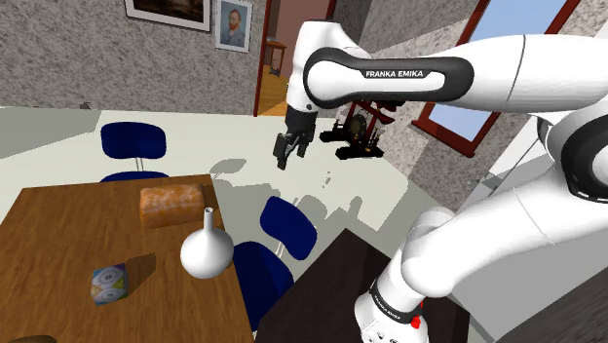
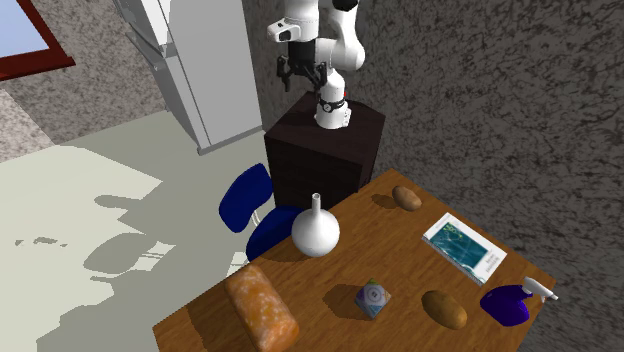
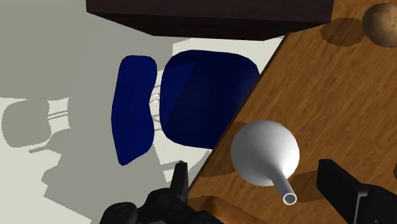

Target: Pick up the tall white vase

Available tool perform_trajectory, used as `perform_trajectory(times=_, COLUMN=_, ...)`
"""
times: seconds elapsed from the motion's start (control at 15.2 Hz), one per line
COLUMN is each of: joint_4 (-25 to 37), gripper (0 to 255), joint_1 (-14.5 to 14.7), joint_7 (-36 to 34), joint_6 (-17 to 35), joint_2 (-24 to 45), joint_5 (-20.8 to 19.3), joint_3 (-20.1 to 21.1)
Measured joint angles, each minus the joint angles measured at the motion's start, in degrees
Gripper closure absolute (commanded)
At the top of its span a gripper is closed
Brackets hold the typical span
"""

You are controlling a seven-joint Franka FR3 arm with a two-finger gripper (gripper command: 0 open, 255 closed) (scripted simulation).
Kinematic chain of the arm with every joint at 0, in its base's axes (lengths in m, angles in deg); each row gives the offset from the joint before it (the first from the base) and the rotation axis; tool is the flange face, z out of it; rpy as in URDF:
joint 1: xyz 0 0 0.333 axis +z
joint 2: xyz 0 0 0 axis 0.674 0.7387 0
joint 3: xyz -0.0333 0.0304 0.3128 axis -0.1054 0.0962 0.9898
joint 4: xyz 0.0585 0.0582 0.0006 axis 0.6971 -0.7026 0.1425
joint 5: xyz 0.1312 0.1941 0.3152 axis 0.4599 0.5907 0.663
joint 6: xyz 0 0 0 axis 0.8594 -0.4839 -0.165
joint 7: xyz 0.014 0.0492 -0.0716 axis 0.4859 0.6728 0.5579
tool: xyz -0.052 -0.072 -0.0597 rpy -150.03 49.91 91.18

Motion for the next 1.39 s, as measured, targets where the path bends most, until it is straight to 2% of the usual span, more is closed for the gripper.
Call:
perform_trajectory(times=0.53, joint_4=4.13, gripper=0, joint_1=1.12, joint_7=-4.19, joint_6=9.65, joint_2=15.85, joint_5=0.33, joint_3=3.02)
perform_trajectory(times=1.12, joint_4=15.15, gripper=0, joint_1=2.61, joint_7=-8.78, joint_6=16.62, joint_2=36.25, joint_5=-1.57, joint_3=5.0)
perform_trajectory(times=1.39, joint_4=22.62, gripper=0, joint_1=4.14, joint_7=-11.26, joint_6=17.08, joint_2=45.3, joint_5=-2.7, joint_3=5.5)
